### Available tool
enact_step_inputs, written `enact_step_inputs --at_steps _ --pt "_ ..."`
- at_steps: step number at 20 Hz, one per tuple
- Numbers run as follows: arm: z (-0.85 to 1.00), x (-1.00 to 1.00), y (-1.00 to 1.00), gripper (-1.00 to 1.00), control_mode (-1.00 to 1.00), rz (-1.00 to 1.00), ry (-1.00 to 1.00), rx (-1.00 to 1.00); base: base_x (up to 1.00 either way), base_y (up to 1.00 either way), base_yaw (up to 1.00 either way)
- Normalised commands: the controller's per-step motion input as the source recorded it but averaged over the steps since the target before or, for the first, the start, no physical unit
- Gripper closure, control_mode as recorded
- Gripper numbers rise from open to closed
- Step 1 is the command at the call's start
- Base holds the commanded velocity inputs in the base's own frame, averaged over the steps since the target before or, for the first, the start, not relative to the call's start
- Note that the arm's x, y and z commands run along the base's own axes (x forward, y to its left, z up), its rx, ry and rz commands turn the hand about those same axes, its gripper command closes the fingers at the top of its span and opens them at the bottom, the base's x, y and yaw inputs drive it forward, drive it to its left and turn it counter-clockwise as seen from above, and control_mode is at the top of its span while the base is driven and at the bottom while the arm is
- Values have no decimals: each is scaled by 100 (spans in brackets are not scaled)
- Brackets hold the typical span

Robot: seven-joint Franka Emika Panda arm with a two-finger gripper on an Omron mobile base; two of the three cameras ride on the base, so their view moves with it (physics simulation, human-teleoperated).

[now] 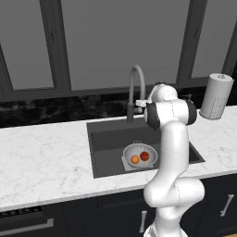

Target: Put the colander in the sink, put the apple, tangerine in the colander, and turn on the sink faucet and pour water over the colander.

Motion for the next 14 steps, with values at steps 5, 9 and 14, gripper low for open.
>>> enact_step_inputs --at_steps 5,9,14 --pt "0 0 -54 -100 -100 0 0 0 0 0 0" --pt "0 0 -78 -100 -100 2 0 0 0 0 0" --pt "0 0 -87 -100 -100 3 0 0 0 0 0"
